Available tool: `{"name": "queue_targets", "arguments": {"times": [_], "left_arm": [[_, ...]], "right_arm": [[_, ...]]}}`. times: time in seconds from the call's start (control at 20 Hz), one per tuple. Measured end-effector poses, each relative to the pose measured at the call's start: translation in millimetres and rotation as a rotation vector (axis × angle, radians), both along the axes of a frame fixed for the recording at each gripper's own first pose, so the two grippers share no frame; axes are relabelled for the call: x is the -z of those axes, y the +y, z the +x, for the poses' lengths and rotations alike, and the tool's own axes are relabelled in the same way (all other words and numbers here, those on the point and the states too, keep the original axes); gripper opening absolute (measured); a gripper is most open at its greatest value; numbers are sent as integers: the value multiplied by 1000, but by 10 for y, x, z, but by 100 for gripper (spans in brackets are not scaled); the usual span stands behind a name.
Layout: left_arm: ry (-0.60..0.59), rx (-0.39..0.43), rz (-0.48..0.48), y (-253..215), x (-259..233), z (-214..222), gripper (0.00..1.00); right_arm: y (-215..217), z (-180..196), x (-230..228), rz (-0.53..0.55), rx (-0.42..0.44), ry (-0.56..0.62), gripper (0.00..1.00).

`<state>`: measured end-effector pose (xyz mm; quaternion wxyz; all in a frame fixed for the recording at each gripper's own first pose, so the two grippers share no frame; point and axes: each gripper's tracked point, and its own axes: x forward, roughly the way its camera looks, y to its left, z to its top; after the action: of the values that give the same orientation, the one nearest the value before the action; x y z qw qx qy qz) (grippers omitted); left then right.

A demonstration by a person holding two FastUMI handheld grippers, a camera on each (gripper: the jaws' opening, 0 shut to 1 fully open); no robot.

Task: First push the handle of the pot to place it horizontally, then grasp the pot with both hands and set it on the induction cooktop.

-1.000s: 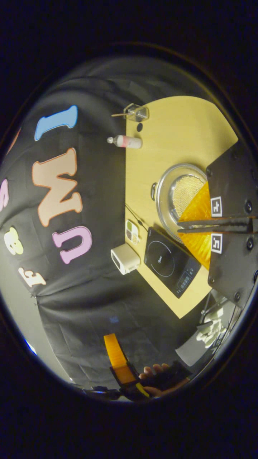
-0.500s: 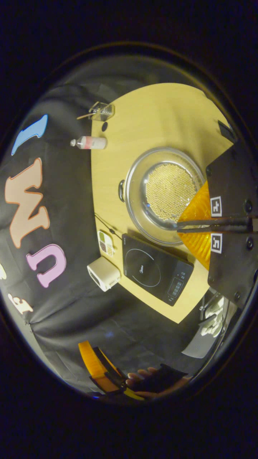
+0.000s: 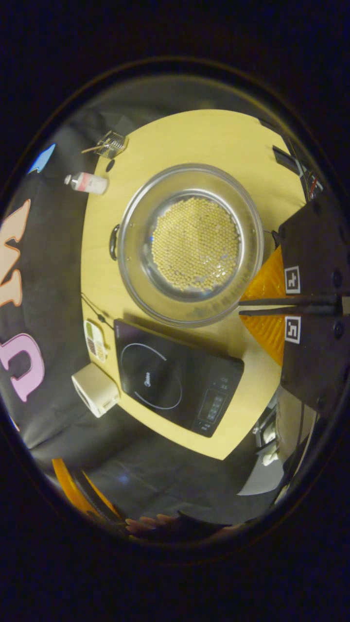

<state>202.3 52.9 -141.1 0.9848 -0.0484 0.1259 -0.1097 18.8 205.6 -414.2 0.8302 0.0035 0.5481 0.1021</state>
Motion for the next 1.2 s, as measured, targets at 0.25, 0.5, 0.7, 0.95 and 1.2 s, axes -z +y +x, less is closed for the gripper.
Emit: {"name": "queue_targets", "arguments": {"times": [0.25,0.5,0.7,0.95,1.2], "left_arm": [[30,-13,2,236,126,55,81],[55,-22,-10,197,190,46,85],[49,-35,20,156,151,65,85],[61,-44,28,72,161,55,85],[64,-49,42,-12,162,67,85]], "right_arm": [[28,-258,289,-46,-15,111,3],[-201,-306,466,-124,-24,165,3],[-252,-348,504,-79,-21,198,3],[-399,-309,573,-73,-25,207,0],[-730,-302,604,-86,25,209,0]]}}
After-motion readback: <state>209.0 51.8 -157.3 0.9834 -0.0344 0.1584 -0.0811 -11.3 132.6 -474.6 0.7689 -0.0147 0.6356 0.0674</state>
